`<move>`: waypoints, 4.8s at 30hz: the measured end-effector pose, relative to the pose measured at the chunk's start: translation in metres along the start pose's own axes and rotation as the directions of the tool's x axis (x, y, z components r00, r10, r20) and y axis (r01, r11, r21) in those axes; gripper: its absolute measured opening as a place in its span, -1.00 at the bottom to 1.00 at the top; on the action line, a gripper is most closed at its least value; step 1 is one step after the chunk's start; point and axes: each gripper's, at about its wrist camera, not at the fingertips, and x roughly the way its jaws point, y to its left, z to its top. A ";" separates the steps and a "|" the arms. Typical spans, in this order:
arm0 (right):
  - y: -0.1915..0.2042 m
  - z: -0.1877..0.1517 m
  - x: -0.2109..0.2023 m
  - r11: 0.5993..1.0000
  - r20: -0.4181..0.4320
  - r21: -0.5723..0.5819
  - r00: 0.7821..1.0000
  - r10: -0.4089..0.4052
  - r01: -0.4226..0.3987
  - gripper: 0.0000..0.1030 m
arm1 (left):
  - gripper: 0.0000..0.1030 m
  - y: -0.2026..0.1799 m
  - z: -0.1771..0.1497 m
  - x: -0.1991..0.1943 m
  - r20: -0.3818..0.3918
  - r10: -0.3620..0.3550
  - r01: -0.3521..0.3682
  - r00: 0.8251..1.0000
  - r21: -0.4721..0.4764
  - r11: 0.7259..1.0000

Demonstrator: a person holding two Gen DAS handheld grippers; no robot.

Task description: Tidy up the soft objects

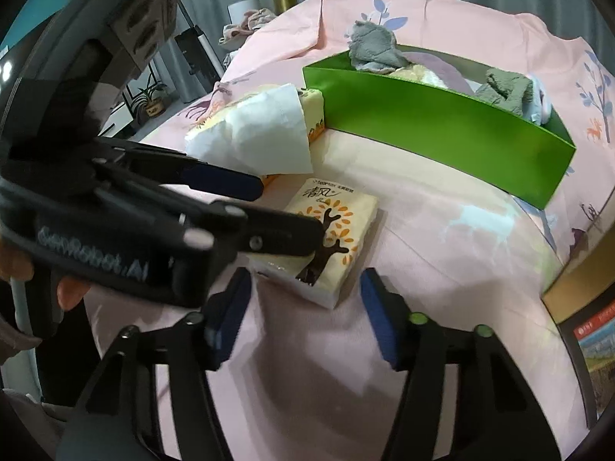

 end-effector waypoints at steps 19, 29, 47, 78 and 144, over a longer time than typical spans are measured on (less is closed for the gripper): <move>0.003 -0.002 -0.017 1.000 0.066 0.009 0.998 -0.003 0.002 -0.26 | -0.05 -0.024 -0.005 -0.015 0.033 0.002 -0.004 0.999 0.049 0.999; 0.001 0.007 -0.061 0.999 0.168 0.010 0.985 -0.035 0.034 -0.26 | -0.05 -0.053 0.011 -0.046 0.122 0.002 -0.017 0.993 0.117 0.993; -0.016 0.027 -0.076 0.998 0.226 0.019 0.972 -0.063 0.061 -0.26 | -0.05 -0.069 0.040 -0.052 0.170 0.006 -0.034 0.985 0.162 0.986; -0.069 0.134 -0.065 0.990 0.315 0.085 0.939 -0.135 0.114 -0.26 | -0.05 -0.055 0.184 -0.033 0.299 0.090 -0.155 0.950 0.200 0.968; -0.121 0.135 0.029 0.941 -0.034 0.255 0.975 -0.220 0.222 0.40 | 0.65 0.019 0.189 0.062 0.077 0.202 -0.201 0.976 -0.024 0.979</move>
